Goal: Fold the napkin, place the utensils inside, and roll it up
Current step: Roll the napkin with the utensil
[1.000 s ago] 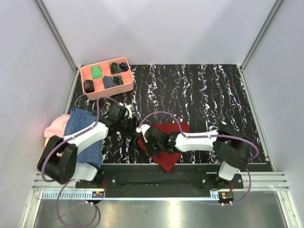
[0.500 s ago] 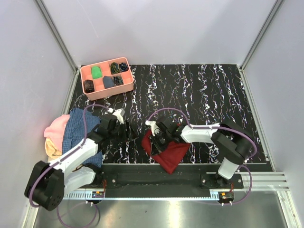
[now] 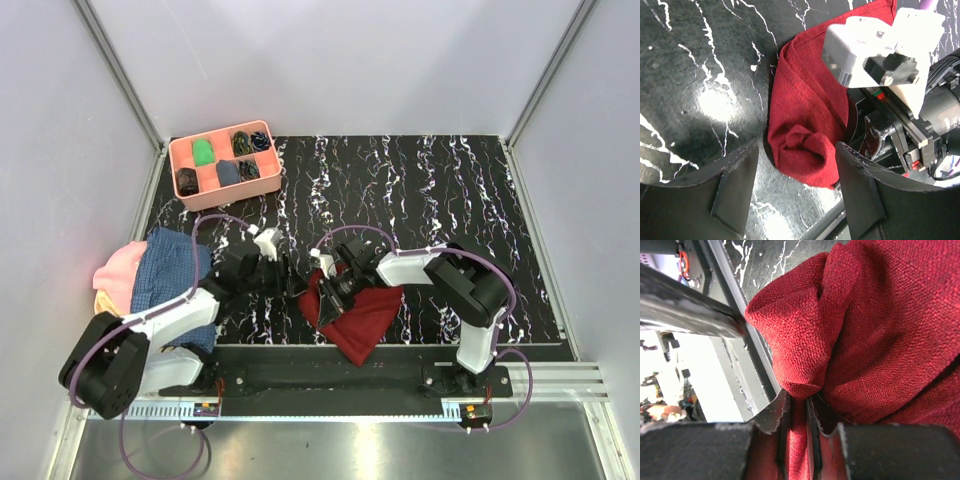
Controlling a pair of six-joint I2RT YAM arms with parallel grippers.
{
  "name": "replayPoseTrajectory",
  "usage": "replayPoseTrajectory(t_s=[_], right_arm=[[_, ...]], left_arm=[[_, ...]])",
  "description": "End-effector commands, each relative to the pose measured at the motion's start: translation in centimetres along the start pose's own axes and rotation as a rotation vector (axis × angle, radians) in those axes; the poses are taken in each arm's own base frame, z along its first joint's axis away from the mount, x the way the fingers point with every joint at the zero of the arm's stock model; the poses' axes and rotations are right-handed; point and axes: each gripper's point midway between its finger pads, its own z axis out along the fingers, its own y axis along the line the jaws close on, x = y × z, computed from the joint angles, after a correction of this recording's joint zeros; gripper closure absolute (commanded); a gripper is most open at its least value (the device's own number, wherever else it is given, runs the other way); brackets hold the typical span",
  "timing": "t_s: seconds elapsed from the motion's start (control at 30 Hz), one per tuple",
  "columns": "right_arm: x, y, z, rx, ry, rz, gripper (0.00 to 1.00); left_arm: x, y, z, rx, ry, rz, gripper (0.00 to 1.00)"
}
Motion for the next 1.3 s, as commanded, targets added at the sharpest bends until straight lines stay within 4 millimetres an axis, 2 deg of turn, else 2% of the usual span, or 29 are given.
replayPoseTrajectory(t_s=[0.0,0.2,0.33,0.43,0.47,0.57,0.7,0.8,0.83,0.93,1.07,1.13,1.17,1.23,1.27], right_arm=[[2.7,-1.3,0.4,0.018,0.096,0.090,0.93],[2.7,-1.9,0.3,0.016,0.096,0.106,0.93],[2.7,-2.1,0.3,0.010,0.099,0.110,0.93],[2.6,-2.4,0.3,0.016,0.102,0.112,0.92],[2.6,-2.6,0.3,0.022,0.102,0.117,0.91],[2.1,-2.7,0.1,0.033,0.091,0.112,0.86],[0.9,-2.7,-0.4,0.058,0.072,0.099,0.78],[0.0,-2.5,-1.0,0.085,0.056,0.087,0.69],[-0.1,-2.4,-1.3,0.096,0.056,0.089,0.60],[-1.4,-1.8,-2.5,0.132,0.026,0.058,0.49],[-3.5,-0.4,-4.9,0.202,-0.046,-0.016,0.38],[-4.0,-0.6,-5.9,0.264,-0.083,-0.041,0.36],[-4.5,-0.1,-6.8,0.283,-0.118,-0.063,0.33],[-4.6,-0.9,-7.8,0.368,-0.159,-0.083,0.30],[-5.0,-0.3,-8.6,0.384,-0.196,-0.112,0.30]], left_arm=[[-2.4,-2.2,0.8,0.090,-0.074,0.038,0.34],[-0.5,-2.3,2.0,0.101,-0.009,0.030,0.34],[0.6,-2.0,2.2,0.096,0.011,0.021,0.40],[1.2,-1.8,2.5,0.100,0.021,0.004,0.52],[1.3,-1.7,2.6,0.095,0.028,0.001,0.63],[2.1,-0.6,2.9,0.044,0.065,-0.013,0.83],[2.7,0.4,2.9,-0.010,0.101,-0.013,1.00],[3.5,1.3,2.9,-0.062,0.144,-0.022,1.00],[4.1,1.8,2.7,-0.091,0.169,-0.029,1.00],[4.7,2.5,2.7,-0.126,0.208,-0.044,1.00],[5.3,3.0,2.9,-0.162,0.245,-0.074,1.00],[5.6,3.4,2.7,-0.189,0.259,-0.095,1.00],[5.6,3.4,2.7,-0.194,0.259,-0.100,1.00],[5.7,3.6,2.6,-0.207,0.263,-0.112,1.00],[5.8,3.6,2.6,-0.212,0.265,-0.116,1.00]])
